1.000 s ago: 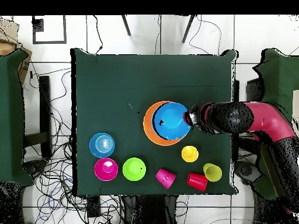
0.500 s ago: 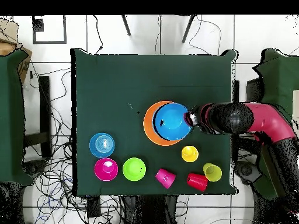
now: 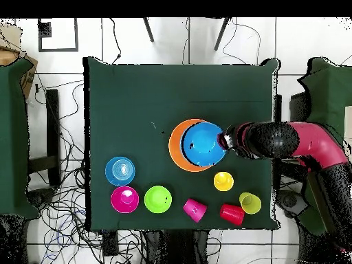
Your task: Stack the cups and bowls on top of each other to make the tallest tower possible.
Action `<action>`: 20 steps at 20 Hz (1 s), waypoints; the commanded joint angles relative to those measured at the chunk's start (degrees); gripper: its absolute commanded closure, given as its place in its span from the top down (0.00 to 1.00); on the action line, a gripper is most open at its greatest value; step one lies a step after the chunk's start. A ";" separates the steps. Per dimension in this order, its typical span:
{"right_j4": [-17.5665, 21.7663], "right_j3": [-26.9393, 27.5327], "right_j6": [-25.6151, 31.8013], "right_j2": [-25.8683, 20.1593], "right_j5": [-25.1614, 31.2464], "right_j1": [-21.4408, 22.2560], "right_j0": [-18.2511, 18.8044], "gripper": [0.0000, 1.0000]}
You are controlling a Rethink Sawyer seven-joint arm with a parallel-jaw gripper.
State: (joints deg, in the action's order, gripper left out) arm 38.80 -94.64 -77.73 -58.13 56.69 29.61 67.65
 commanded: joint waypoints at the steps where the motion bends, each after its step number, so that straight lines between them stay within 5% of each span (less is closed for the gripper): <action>1: 2.95 -3.23 9.76 4.19 -0.79 -3.66 -2.20 0.00; 20: 3.78 -5.13 6.82 4.38 -2.43 -0.98 -2.82 0.00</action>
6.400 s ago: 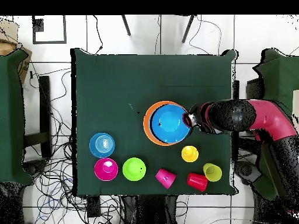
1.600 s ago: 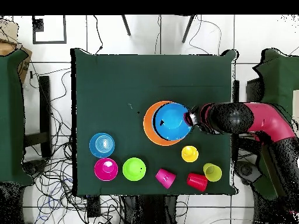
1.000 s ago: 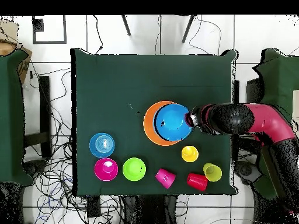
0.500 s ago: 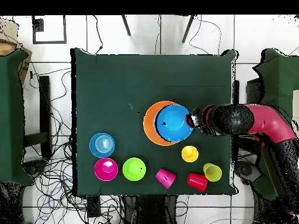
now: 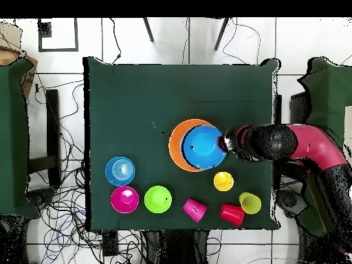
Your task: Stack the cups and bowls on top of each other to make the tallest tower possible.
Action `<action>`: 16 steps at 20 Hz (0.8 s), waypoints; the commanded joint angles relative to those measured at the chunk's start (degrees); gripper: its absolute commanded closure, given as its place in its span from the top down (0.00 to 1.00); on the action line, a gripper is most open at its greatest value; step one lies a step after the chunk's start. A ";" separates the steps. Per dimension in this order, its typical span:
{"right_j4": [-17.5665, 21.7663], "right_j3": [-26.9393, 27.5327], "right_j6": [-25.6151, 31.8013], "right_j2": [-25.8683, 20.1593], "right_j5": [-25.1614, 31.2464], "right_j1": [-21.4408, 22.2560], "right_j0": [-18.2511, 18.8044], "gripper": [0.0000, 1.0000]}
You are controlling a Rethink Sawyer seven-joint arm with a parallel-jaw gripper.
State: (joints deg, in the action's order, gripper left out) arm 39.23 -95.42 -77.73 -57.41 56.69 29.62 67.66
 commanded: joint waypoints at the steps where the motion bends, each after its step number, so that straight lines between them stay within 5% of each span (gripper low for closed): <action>1: 3.28 -4.62 6.61 3.56 -2.48 -0.72 -2.79 0.00; 16: 2.83 -5.83 5.90 3.25 -2.93 -0.33 -2.57 0.00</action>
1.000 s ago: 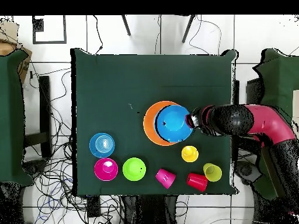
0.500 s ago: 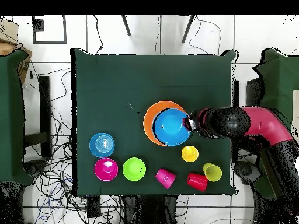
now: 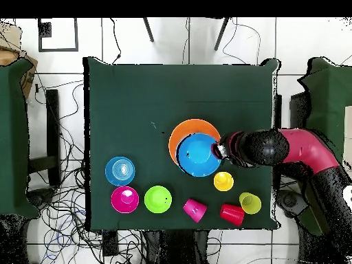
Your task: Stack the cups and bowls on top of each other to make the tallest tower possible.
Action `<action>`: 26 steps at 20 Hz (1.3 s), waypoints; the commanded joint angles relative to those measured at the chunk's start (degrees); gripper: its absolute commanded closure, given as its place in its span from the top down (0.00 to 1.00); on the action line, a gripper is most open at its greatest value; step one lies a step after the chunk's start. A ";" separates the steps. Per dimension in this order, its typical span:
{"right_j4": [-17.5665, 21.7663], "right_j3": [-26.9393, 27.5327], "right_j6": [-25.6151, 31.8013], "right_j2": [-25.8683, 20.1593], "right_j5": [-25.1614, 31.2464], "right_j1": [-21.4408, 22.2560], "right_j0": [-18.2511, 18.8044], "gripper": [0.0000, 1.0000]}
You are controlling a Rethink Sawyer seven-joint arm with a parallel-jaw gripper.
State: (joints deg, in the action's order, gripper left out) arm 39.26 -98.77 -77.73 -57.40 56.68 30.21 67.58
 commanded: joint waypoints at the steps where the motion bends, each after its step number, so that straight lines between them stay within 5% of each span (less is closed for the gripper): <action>1: 2.83 -2.45 6.00 3.24 -2.91 -0.95 -2.45 0.00; 26: 4.18 -2.41 7.58 3.44 -4.11 -1.92 -1.41 0.00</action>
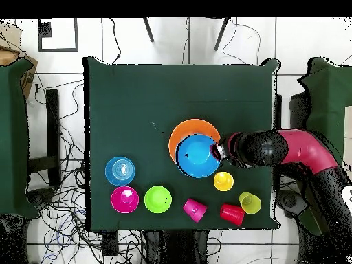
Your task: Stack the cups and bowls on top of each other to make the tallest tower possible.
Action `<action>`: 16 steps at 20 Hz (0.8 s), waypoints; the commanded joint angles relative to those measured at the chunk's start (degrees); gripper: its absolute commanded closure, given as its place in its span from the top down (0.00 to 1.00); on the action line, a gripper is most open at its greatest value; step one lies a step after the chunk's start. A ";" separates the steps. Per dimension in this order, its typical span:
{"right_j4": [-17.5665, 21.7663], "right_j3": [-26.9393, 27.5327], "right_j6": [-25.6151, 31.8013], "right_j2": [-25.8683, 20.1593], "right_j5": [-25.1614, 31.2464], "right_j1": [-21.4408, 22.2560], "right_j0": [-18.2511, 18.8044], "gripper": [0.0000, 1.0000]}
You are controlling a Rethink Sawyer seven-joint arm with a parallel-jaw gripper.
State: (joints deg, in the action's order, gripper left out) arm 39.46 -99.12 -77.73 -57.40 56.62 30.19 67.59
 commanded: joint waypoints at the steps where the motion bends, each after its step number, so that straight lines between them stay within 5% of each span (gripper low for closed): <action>1: 4.03 -2.02 7.74 3.49 -4.05 -2.00 -1.37 0.00; 16: 4.86 -1.82 7.97 4.29 -4.98 -2.93 -1.64 0.00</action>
State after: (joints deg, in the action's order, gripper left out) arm 40.01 -99.12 -77.73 -57.14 54.79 29.62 67.59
